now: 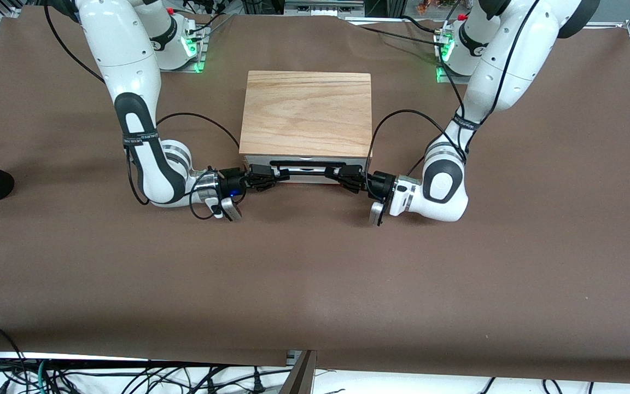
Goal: Pull top drawer with both arms simultaneously
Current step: 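Pull the handle outward from the box with both grippers together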
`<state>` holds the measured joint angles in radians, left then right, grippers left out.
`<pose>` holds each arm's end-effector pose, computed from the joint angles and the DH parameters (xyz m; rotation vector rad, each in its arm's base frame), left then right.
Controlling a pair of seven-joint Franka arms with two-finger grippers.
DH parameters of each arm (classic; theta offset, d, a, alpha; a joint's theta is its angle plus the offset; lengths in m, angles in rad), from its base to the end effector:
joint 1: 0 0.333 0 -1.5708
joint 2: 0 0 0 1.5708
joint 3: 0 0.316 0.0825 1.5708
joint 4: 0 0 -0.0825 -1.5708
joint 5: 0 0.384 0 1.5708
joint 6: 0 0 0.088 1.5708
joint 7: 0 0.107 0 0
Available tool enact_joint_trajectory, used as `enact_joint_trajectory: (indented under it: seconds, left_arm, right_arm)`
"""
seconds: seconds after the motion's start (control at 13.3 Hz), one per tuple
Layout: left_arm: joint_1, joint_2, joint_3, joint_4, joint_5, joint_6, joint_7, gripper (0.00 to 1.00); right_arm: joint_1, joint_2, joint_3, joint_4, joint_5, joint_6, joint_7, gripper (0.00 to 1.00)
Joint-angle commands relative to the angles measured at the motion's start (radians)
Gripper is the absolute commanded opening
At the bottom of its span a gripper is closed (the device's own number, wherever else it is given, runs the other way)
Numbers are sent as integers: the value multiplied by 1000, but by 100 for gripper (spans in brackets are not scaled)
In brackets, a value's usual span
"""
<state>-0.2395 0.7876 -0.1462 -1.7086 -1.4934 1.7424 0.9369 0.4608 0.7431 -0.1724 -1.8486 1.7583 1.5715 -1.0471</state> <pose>0.5641 -0.3161 0.1659 1.6332 -0.2661 -0.2110 0.5485 0.2797 0.1544 -1.5790 -0.1729 0.1013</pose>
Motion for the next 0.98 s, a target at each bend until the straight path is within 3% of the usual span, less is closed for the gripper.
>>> enact_joint_trajectory:
  seconds: [0.0, 0.6, 0.9]
  left_arm:
    - [3, -11, -1, 3, -10, -17, -6, 0]
    - [-4, 99, -1, 191, -7, -14, -159, 0]
    - [-6, 179, 2, 349, -4, -9, -246, 0]
  right_arm:
    - [-11, 5, -4, 24, 26, 28, 2, 11]
    - [-74, 137, -9, 271, 64, 62, 143, 11]
    - [-97, 189, -9, 379, 63, 113, 202, 11]
